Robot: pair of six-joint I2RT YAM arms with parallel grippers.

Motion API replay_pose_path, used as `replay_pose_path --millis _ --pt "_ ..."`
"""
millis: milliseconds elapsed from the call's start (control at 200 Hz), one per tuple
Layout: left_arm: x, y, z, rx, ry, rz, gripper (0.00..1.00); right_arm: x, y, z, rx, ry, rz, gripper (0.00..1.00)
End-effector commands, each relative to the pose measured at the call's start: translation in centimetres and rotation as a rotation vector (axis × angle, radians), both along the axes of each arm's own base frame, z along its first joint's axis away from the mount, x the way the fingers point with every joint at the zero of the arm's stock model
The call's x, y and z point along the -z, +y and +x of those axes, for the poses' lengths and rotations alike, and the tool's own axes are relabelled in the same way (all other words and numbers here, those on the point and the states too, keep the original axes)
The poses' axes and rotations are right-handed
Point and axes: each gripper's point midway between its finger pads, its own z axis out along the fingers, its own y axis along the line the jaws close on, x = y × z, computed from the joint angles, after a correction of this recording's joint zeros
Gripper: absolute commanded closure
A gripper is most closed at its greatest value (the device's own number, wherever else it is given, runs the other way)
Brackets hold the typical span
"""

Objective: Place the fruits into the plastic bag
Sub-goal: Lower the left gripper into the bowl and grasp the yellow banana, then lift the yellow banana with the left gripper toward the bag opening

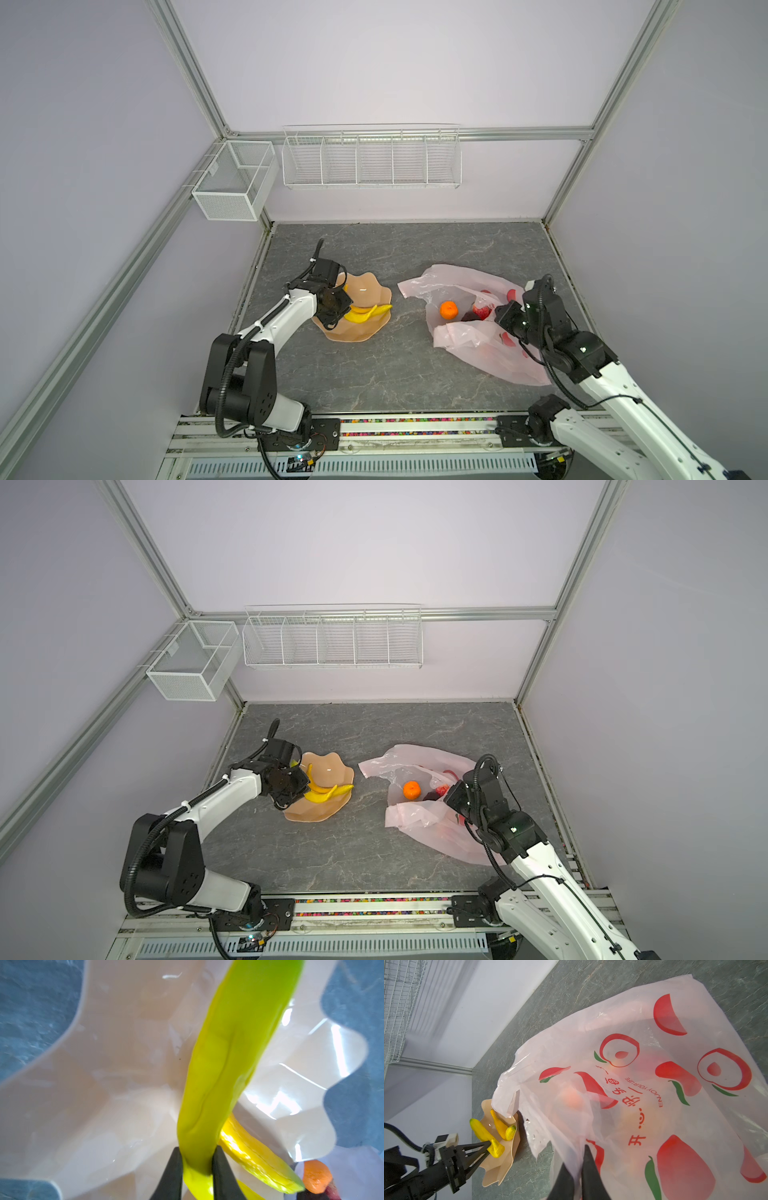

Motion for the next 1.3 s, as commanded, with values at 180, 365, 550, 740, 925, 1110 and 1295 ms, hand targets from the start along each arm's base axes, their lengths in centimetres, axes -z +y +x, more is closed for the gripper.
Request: replay_pose_path --millis 180,365,550,740,925,1110,1295 --pt "-4.9 0.1 0.4 0.038 -0.099 -0.006 0.87 -0.4 -0.2 0.0 0.016 0.002 0.001 0.89" --pt "-5.6 -0.4 0.2 0.061 -0.131 -0.026 0.89 -0.2 -0.1 0.0 0.011 0.007 0.003 0.89" --pt "-6.9 -2.8 0.6 0.139 -0.186 -0.063 0.9 -0.1 0.0 0.0 0.009 0.008 0.007 0.89" --pt "-7.6 -7.9 0.5 0.255 -0.198 -0.074 0.92 -0.2 0.1 0.1 0.008 0.008 0.01 0.89" --pt "-8.6 -13.9 0.0 0.345 -0.228 -0.125 0.93 -0.3 -0.1 -0.1 0.012 0.005 0.008 0.89" --pt "-9.0 -18.4 -0.5 0.415 -0.225 -0.15 0.94 -0.2 -0.2 -0.2 0.014 0.006 0.008 0.89" --pt "-8.8 -20.9 -0.8 0.437 -0.225 -0.153 0.95 -0.2 -0.2 -0.2 0.016 0.005 0.01 0.89"
